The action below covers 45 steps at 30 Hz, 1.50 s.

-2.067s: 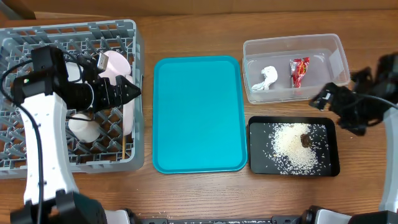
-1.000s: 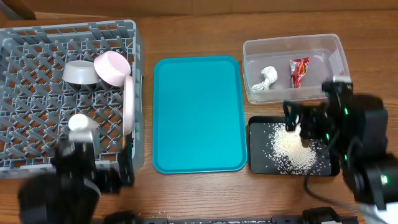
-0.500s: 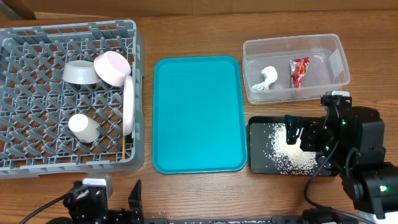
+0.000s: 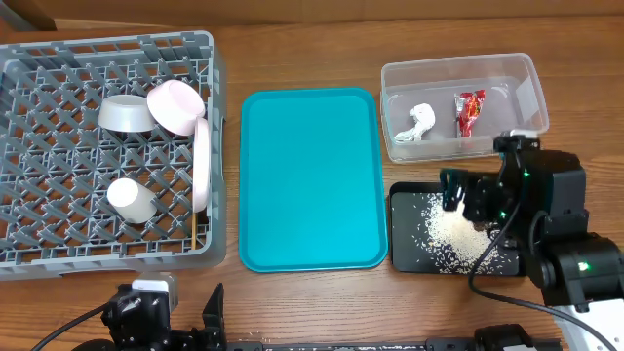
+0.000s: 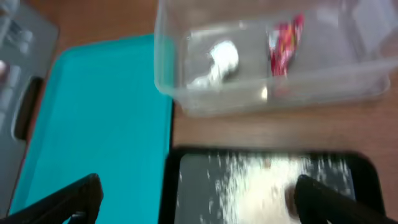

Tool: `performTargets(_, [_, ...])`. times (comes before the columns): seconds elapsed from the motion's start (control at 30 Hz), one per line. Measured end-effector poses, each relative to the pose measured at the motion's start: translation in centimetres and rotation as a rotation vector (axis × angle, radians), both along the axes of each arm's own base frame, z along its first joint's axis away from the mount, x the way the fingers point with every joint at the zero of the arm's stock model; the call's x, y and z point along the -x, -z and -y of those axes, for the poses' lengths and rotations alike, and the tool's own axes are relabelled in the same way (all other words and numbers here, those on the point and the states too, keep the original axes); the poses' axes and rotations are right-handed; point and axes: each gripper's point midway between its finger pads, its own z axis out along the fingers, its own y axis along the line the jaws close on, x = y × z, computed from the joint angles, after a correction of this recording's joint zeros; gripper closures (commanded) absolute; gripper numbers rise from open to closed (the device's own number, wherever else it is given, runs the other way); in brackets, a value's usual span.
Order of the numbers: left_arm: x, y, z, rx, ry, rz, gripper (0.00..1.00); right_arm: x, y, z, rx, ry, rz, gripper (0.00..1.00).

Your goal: Sort waste into correct bins and load items into the dishwasher

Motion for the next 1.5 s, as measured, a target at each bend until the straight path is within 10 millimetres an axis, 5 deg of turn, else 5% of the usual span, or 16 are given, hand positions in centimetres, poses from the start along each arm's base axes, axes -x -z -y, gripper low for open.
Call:
performTargets(0.17, [0.0,0.1,0.0,0.001,0.000,-0.003,0.00,-0.8,-2.7,0.0,-0.028,0.004,0.248,0.00])
performTargets(0.3, [0.0,0.1,0.0,0.002,0.002,-0.004,0.00,0.4,-4.8,0.3,-0.060,0.011,0.527,0.00])
performTargets(0.6, [0.0,0.1,0.1,0.003,0.003,-0.004,0.00,3.7,-2.0,0.6,-0.089,0.002,0.930,0.00])
performTargets(0.93, [0.0,0.1,0.1,0.003,0.003,-0.004,0.00,3.4,5.8,-0.2,0.063,-0.103,0.751,0.00])
performTargets(1.5, [0.0,0.1,0.1,0.003,0.003,-0.004,0.00,3.4,5.8,-0.3,0.081,-0.114,0.756,0.00])
